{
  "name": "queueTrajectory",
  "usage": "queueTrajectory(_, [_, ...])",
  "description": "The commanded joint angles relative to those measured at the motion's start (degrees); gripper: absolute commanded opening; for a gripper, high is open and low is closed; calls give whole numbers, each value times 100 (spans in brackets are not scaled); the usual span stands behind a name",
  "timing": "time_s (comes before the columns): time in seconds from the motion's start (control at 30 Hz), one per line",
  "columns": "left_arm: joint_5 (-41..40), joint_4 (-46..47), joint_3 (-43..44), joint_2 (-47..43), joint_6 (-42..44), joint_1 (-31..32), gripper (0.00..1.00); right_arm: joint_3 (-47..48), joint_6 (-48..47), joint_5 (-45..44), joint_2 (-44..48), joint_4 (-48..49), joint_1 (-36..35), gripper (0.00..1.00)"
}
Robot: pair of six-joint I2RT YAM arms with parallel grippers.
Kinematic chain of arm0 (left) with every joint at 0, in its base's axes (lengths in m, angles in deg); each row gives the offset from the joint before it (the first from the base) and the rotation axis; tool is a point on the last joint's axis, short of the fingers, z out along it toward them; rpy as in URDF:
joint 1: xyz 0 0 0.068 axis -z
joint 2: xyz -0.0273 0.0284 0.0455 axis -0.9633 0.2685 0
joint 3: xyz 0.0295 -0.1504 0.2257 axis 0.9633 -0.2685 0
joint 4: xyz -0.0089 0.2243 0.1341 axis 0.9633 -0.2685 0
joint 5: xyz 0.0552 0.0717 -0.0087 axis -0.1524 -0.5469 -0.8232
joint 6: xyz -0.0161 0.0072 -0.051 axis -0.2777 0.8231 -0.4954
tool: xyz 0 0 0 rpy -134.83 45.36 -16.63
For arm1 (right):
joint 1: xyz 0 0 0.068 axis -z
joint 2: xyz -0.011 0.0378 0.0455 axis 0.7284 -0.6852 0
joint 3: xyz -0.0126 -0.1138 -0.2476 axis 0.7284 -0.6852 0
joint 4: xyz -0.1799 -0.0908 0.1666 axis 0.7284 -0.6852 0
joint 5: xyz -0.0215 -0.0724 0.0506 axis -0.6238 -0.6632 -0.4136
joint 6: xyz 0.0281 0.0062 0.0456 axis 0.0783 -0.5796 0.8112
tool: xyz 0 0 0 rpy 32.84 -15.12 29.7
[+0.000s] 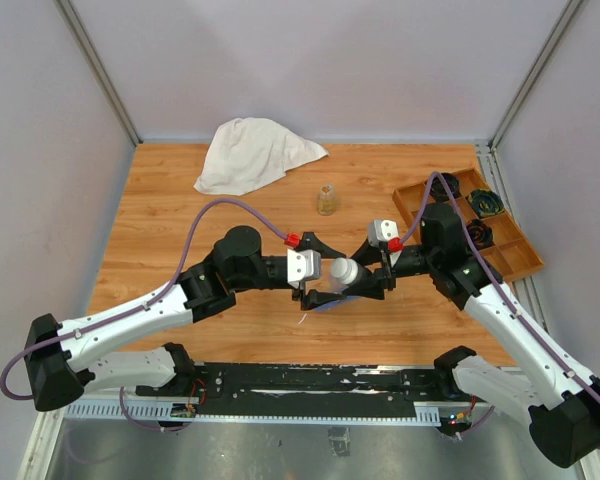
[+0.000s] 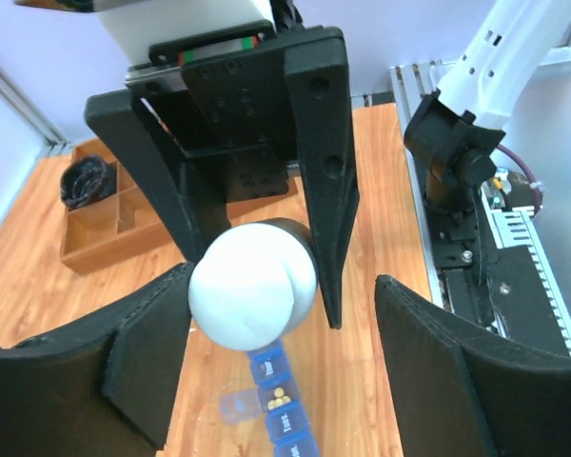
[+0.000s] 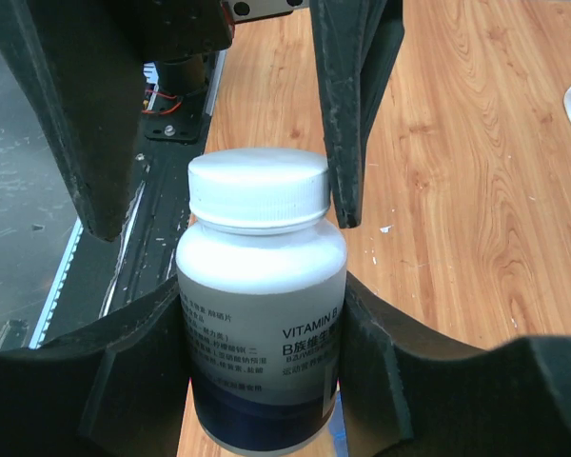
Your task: Sort the pills into containers
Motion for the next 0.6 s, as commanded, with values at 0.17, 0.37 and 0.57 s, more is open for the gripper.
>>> queueTrajectory(0.17, [-216,512,-179,-282,-534,-5,98,83,61,-81,54,306,101,2])
queueTrajectory(0.37, [-847,656,-371,-677,-1254,3,99,79,57,-98,28,306,110,2])
queueTrajectory(0.57, [-916,1392,-1043,-1417,-2672,-1,99,79,45,-101,7,306,110,2])
